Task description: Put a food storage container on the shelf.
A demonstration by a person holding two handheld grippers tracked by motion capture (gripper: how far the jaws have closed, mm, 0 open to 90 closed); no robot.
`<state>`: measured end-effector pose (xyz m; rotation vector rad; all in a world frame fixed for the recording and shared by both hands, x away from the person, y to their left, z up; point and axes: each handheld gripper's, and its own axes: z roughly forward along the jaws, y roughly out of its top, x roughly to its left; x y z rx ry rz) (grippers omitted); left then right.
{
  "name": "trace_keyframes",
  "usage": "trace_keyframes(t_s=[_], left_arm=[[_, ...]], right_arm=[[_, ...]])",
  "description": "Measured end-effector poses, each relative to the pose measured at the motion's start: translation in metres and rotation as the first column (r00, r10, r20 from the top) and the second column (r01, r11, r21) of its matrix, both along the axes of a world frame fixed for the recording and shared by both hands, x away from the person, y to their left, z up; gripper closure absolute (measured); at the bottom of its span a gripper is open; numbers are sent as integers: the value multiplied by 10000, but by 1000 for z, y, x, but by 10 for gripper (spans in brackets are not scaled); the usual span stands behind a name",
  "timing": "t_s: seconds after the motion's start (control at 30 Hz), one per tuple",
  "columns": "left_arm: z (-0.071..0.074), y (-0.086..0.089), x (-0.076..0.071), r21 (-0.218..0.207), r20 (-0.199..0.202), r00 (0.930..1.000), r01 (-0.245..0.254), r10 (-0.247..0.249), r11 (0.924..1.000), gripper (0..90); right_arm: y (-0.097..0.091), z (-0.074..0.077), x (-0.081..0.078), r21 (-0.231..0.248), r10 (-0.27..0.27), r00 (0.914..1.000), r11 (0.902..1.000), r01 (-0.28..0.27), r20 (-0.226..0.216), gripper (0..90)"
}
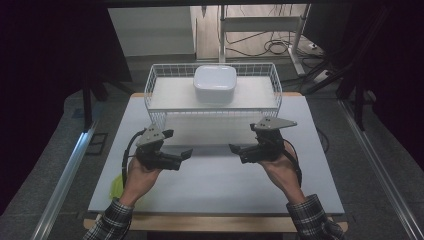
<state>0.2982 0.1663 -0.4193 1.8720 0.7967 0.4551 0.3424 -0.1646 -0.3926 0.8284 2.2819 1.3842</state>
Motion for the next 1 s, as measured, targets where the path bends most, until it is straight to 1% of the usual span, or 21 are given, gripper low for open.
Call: trace_keyframes(t_s=[0.03, 0.07, 0.1, 0.2, 0.23, 0.27, 0.3, 0.37, 0.4, 0.43, 0.47, 0.5, 0.53, 0.67, 0.7, 0.73, 0.77, 0.8, 0.87, 0.93, 1.0], left_arm=[[0, 0, 0, 0, 0, 10000, 0, 0, 10000, 60], [-3, 0, -3, -38, 39, 10000, -7, 8, 10000, 60], [-8, 2, -6, 122, 51, 10000, 13, -13, 9999, 59], [-15, 5, -11, 276, -96, 9999, -42, 45, 9996, 61], [-15, 5, -11, 276, -96, 9999, -42, 45, 9996, 63], [-18, 6, -14, 241, -170, 9998, -66, 70, 9997, 63], [-20, 8, -16, 234, -233, 9997, -72, 77, 9997, 66], [-27, 9, -22, 258, -395, 9992, -93, 103, 9996, 69], [-27, 9, -22, 258, -395, 9992, -93, 103, 9996, 69], [-32, 10, -26, 350, -420, 9990, -119, 133, 9993, 69], [-32, 10, -26, 350, -420, 9990, -119, 133, 9993, 70], [-38, 10, -30, 398, -408, 9990, -164, 180, 9991, 70], [-38, 10, -30, 398, -408, 9990, -164, 180, 9991, 69], [-48, 8, -36, 346, -467, 9987, -191, 207, 9992, 68], [-50, 7, -39, 323, -411, 9989, -199, 212, 9993, 66], [-50, 7, -39, 323, -411, 9989, -199, 212, 9993, 65], [-53, 6, -43, 281, -351, 9992, -202, 212, 9994, 64], [-53, 6, -43, 281, -351, 9992, -202, 212, 9994, 64], [-56, 5, -46, 276, -305, 9993, -201, 209, 9994, 62], [-60, 4, -50, 312, -303, 9994, -167, 177, 9994, 60], [-68, 3, -52, 427, -364, 9992, -120, 136, 9990, 51]], right_arm=[[0, 0, 0, 0, 0, 10000, 10000, 0, 0, 0], [-1, -2, -2, 25, -16, 10000, 10000, 16, -16, 0], [-4, -7, -5, 61, -4, 10000, 10000, 4, -53, 0], [-8, -14, -9, -57, 167, 9997, 9998, -168, -180, 0], [-8, -14, -9, -57, 167, 9997, 9998, -168, -180, 0], [-9, -16, -10, -124, 160, 9998, 9998, -161, -154, 0], [-13, -20, -13, -78, 196, 9996, 9998, -198, -187, 0], [-15, -23, -15, -46, 195, 9995, 9998, -196, -266, 2], [-15, -23, -15, -46, 195, 9995, 9998, -196, -266, 2], [-18, -28, -18, 3, 160, 9993, 9999, -160, -351, 6], [-18, -28, -18, 3, 160, 9993, 9999, -160, -351, 6], [-21, -32, -21, 40, 113, 9991, 9999, -111, -407, 7], [-21, -32, -21, 40, 113, 9991, 9999, -111, -407, 7], [-24, -40, -28, -6, 42, 9988, 10000, -42, -478, 11], [-25, -44, -32, -43, 17, 9986, 10000, -20, -532, 12], [-25, -44, -32, -43, 17, 9986, 10000, -20, -532, 12], [-25, -48, -35, -115, 1, 9984, 9999, -8, -570, 13], [-25, -48, -35, -115, 1, 9984, 9999, -8, -570, 13], [-26, -53, -40, -140, 6, 9984, 9999, -14, -570, 15], [-26, -55, -42, -146, 5, 9984, 9999, -14, -573, 16], [-29, -60, -47, -163, -25, 9984, 9999, 16, -558, 17]])
